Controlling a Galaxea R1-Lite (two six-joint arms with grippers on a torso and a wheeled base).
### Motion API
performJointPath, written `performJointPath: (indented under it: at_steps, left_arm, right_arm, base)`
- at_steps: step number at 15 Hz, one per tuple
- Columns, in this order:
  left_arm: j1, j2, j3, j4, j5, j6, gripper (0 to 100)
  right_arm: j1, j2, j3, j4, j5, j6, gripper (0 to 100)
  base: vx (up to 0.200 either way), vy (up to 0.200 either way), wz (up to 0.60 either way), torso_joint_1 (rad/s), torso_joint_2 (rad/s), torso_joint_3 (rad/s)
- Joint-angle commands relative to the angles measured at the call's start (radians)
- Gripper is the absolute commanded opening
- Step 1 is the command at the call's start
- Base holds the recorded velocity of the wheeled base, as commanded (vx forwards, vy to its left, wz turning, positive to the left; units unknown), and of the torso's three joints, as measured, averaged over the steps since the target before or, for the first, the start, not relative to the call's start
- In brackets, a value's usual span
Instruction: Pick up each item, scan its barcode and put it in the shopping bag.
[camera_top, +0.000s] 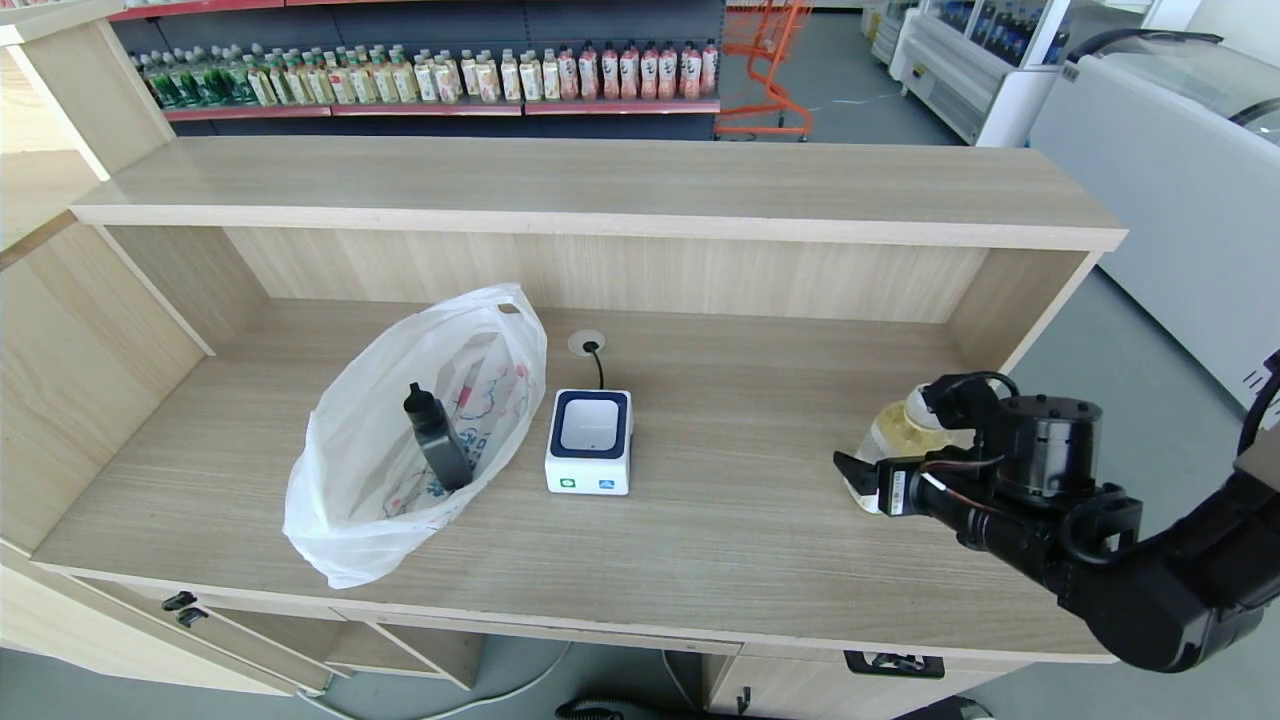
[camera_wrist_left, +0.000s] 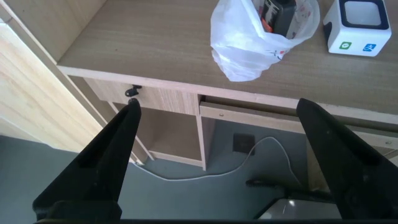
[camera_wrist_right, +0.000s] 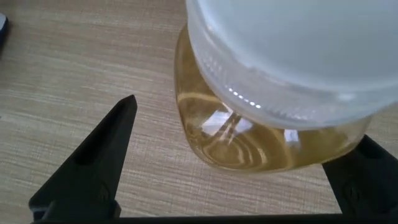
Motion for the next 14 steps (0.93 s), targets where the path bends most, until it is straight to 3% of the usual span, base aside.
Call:
performJointPath:
  at_steps: [1,6,7,14]
  left_arm:
    - [0.000,0.000,0.000,0.000,0.000,0.000,100]
    - [0.000,0.000,0.000,0.000,0.000,0.000,100]
    - [0.000,0.000,0.000,0.000,0.000,0.000,100]
    - [0.000,0.000,0.000,0.000,0.000,0.000,100]
  right_arm:
    - [0.009,0.033,-0.010,-0.010,0.002,-0.011,100]
    - [0.016,0.062,-0.073,-0.022,0.031,-0.014,100]
    - [0.016,0.065,-0.084,-0.022,0.031,-0.022,0]
    - [0.021,0.094,-0.108,-0.021,0.031,-0.091,0]
  base:
    - [0.000,0.000,0.00,0.000,0.00,0.000]
    - [0.000,0.000,0.00,0.000,0.00,0.000]
    - [0.000,0.000,0.00,0.000,0.00,0.000]
    - [0.000,0.000,0.00,0.000,0.00,0.000]
